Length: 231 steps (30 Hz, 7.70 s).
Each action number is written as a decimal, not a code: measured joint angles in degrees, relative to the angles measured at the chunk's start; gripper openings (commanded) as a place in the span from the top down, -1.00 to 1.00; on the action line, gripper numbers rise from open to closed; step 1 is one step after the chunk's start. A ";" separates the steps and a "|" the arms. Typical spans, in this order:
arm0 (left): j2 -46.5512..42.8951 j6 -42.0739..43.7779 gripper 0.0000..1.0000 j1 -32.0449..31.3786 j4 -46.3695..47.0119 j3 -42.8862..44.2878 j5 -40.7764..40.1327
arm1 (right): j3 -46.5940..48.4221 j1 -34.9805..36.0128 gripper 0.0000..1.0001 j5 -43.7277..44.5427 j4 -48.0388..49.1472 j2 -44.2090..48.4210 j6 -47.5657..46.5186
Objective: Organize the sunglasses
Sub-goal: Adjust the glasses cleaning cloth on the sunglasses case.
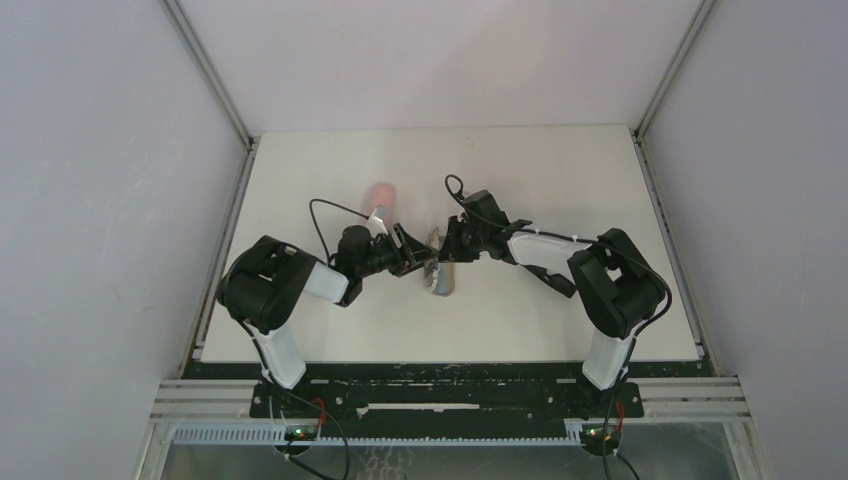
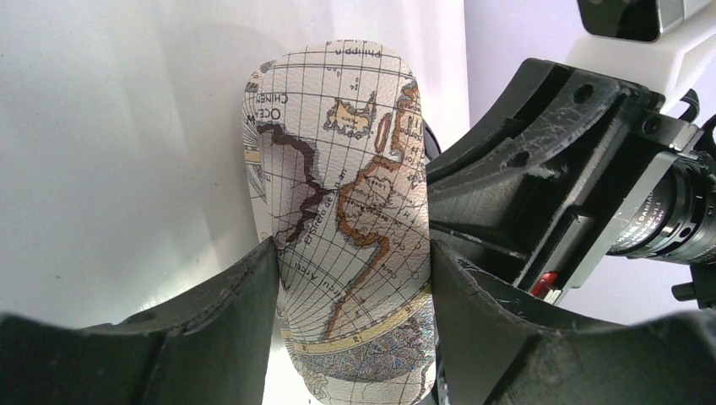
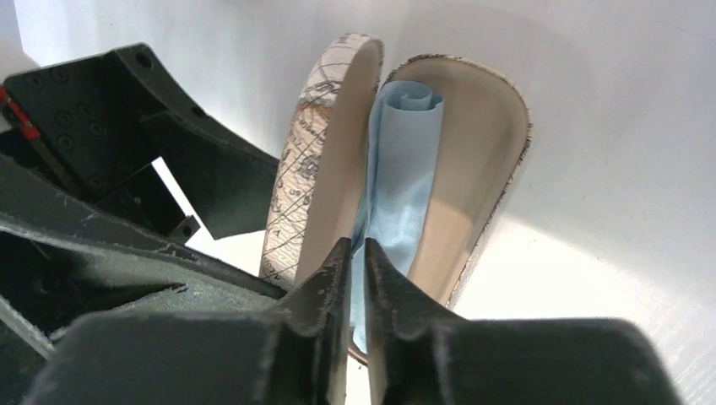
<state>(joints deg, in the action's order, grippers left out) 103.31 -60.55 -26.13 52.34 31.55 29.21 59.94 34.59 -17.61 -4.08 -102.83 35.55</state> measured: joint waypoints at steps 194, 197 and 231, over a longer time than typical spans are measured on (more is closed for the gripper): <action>0.22 -0.92 0.44 0.00 0.74 0.00 0.98 | 3.43 3.08 1.00 3.85 -11.06 -0.74 -3.04; 0.22 -0.92 0.44 0.00 0.74 0.00 0.98 | 3.45 3.08 1.00 3.37 -10.99 -1.38 -3.04; 0.22 -0.92 0.45 0.00 0.70 0.00 1.01 | 7.02 4.42 1.00 10.47 -17.53 -3.82 -4.42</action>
<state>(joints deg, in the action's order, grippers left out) 103.53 -61.47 -26.13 53.04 31.55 30.22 66.96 39.00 -7.14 -21.61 -106.65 31.14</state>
